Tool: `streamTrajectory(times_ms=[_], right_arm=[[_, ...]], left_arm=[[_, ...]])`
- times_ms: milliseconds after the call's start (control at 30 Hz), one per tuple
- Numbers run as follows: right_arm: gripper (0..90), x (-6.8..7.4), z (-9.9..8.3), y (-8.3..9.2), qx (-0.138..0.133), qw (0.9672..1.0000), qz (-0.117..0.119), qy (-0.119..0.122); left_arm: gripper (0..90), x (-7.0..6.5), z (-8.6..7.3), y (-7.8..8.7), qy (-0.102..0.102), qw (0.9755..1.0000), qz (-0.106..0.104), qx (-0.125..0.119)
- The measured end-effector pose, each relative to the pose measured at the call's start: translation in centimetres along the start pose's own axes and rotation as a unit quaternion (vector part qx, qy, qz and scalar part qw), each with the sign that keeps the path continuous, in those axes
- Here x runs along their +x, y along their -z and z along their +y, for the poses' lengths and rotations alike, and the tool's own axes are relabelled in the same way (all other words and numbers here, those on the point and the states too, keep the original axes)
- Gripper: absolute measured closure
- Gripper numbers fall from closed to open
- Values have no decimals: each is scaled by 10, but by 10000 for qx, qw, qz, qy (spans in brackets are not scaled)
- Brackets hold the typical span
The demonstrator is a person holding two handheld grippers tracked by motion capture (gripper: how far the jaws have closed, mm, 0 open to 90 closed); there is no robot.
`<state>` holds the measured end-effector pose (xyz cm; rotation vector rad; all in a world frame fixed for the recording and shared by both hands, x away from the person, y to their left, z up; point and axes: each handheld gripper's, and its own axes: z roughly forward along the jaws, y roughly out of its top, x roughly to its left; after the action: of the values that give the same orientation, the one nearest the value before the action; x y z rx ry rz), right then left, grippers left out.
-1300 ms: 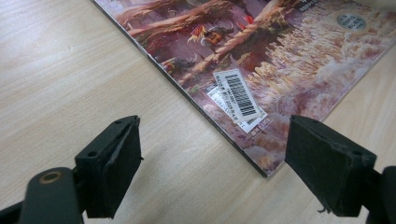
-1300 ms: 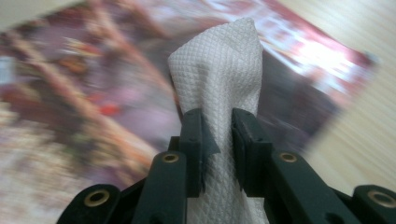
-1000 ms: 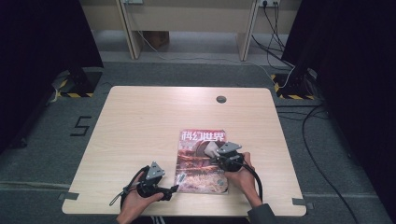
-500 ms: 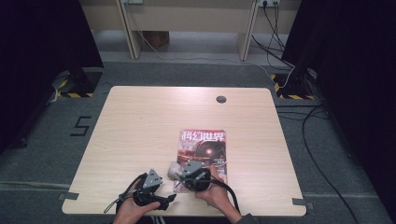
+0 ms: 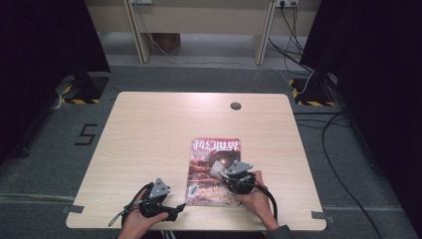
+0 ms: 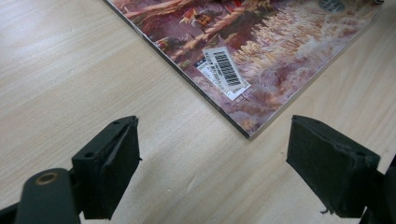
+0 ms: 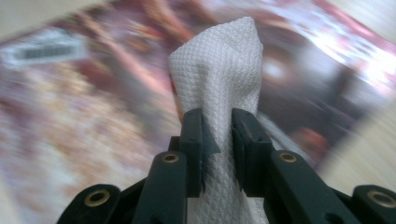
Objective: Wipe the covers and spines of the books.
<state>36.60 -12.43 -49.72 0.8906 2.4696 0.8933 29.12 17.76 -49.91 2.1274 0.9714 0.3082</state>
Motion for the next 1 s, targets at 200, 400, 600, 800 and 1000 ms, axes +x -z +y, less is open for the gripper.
streamTrajectory(times_ms=[200, 400, 600, 800, 1000], right_arm=[[758, -20, -11, 8, 42, 9993, -247, -267], [758, 8, 2, 1, 63, 9999, -59, 108], [757, 54, 20, -10, -47, 9974, 496, 513], [757, 89, 30, -15, -122, 9925, 892, 831], [754, 75, 30, -16, -68, 9941, 730, 794]], left_arm=[[167, 0, 0, -1, -11, 10000, -9, 20], [167, 1, 1, -2, -11, 10000, -1, 4], [167, 3, 3, 2, 69, 9998, 100, -153], [167, 14, 4, 9, 345, 9982, 267, -417], [170, 20, 3, 11, 561, 9968, 320, -474]])
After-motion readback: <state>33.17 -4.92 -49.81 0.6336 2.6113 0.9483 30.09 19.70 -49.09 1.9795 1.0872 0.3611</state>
